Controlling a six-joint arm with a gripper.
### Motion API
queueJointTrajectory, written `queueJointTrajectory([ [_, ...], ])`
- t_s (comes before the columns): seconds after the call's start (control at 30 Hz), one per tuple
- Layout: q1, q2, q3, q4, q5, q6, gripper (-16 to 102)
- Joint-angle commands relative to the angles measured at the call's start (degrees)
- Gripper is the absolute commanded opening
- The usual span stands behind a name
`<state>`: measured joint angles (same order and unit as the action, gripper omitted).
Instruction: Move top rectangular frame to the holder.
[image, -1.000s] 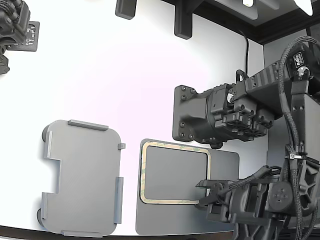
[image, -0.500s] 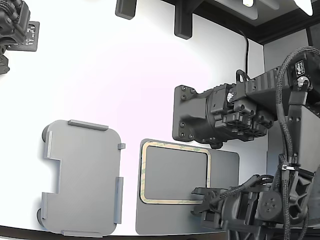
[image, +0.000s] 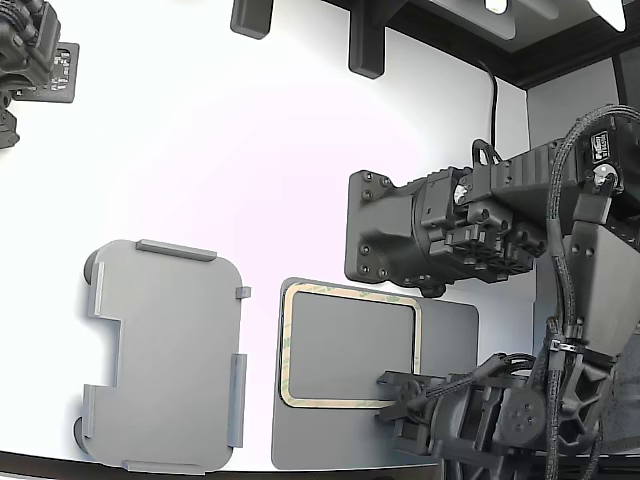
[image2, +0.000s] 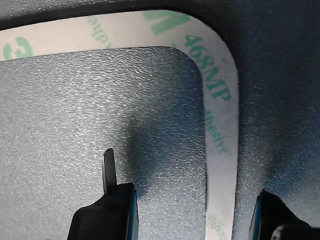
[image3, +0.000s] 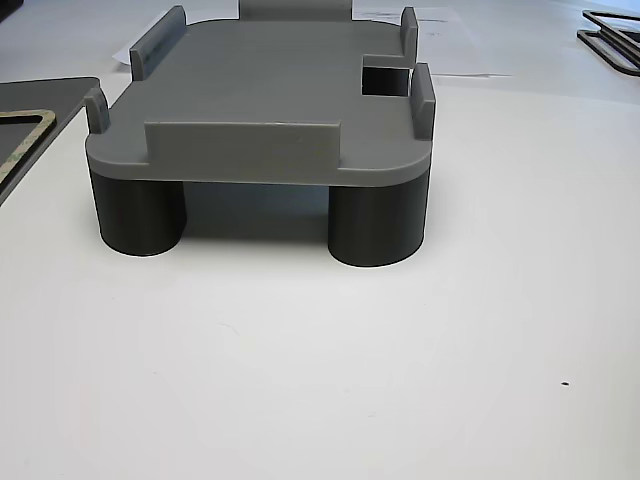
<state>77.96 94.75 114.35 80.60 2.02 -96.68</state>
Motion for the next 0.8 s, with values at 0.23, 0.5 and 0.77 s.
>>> queueJointTrajectory([
  [0.23,-0.35,-1.49,-4.39,2.02,-0.62,-0.88,88],
  [0.5,0.44,-1.67,-5.36,2.99,-0.09,-1.14,86],
  [0.77,0.97,-3.78,-6.33,1.93,-0.09,-0.97,76],
])
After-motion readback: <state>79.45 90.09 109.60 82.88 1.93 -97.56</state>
